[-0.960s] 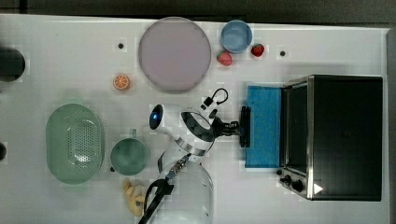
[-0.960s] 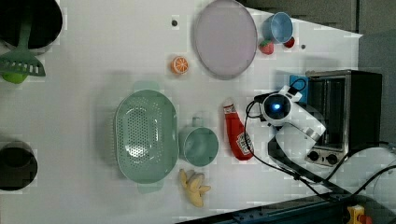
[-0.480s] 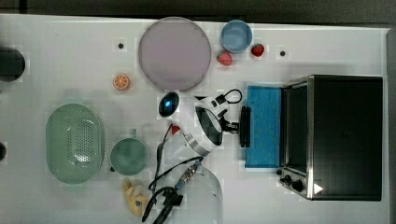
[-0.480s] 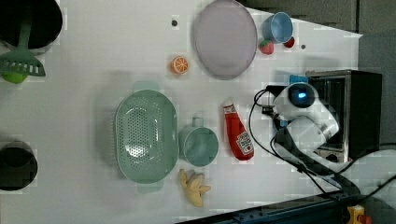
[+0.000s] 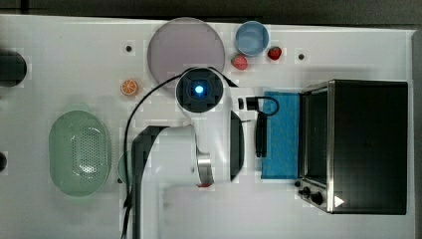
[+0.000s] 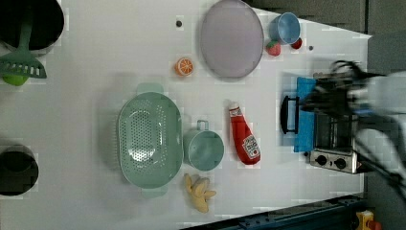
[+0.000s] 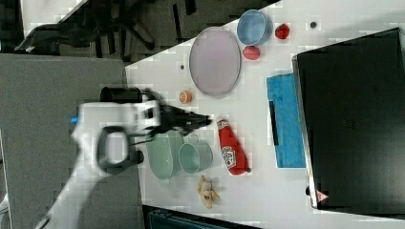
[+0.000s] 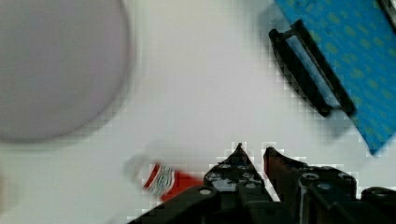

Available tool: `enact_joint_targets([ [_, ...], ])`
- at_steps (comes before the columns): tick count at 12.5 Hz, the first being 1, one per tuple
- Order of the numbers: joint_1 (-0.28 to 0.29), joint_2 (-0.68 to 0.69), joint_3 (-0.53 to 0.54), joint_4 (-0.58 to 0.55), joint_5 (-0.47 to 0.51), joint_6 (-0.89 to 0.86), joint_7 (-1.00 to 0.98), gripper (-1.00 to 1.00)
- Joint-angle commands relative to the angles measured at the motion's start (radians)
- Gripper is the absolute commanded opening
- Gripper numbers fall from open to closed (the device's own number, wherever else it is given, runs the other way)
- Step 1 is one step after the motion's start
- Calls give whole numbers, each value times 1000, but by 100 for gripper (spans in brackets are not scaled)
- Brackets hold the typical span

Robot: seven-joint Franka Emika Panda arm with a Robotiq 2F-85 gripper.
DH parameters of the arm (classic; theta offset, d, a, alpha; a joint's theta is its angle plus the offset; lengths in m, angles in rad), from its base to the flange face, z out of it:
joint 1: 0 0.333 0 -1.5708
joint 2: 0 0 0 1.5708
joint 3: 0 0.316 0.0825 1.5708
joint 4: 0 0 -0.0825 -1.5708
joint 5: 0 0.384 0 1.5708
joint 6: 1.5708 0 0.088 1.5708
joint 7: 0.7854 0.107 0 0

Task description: Flap open oven.

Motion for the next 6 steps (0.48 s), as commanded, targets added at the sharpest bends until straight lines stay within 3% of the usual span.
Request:
enact_joint_targets([
  [1,-24,-135,-27,109,47,-164,57,-65],
  [6,-29,-243,-53,233,48,-404,105,-65],
])
